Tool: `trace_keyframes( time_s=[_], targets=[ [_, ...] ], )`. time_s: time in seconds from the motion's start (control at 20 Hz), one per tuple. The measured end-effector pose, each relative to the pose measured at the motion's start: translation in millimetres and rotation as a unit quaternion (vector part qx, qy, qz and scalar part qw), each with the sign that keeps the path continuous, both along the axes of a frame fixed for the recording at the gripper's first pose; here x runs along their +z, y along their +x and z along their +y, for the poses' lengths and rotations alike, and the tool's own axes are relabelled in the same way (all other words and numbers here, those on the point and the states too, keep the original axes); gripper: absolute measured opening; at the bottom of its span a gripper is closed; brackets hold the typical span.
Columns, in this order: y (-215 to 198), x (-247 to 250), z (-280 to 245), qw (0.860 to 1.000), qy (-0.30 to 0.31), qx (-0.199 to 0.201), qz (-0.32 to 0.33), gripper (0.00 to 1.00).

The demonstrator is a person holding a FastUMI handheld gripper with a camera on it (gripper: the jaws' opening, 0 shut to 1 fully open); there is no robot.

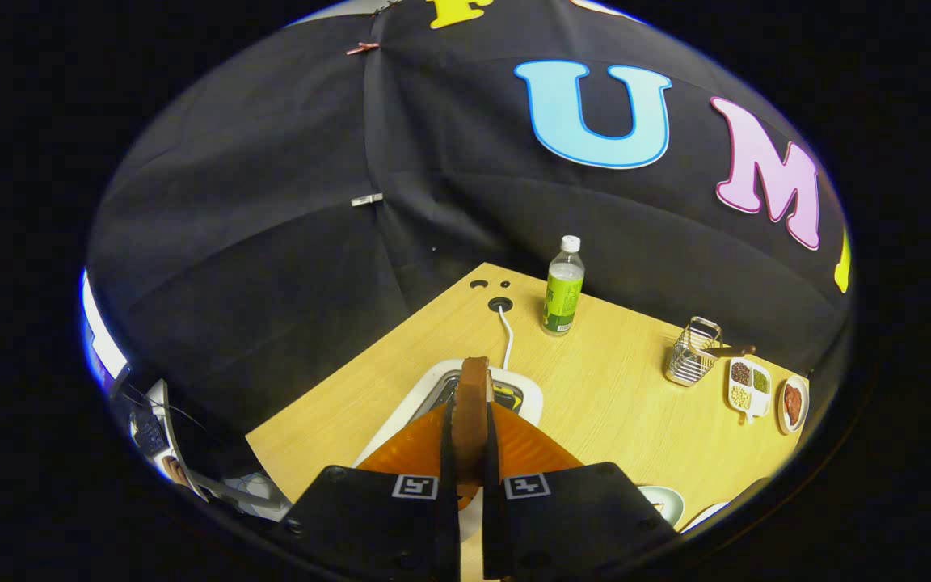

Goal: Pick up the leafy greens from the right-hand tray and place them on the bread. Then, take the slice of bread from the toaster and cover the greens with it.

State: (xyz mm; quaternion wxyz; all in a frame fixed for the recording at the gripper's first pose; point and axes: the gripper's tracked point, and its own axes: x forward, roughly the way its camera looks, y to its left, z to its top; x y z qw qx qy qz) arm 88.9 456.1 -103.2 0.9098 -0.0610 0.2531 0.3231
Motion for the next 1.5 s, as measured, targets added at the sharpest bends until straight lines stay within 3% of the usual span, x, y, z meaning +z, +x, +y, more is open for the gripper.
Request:
trace_keyframes(
  time_s=[0.55,1.0,1.5],
  targets=[
    [9,42,-87,0.996,0.067,-0.054,0.016,0.15],
    [5,-24,-171,0.991,0.054,-0.086,0.086,0.15],
    [-19,-102,-199,0.977,0.096,-0.078,0.175,0.15]
  ],
)
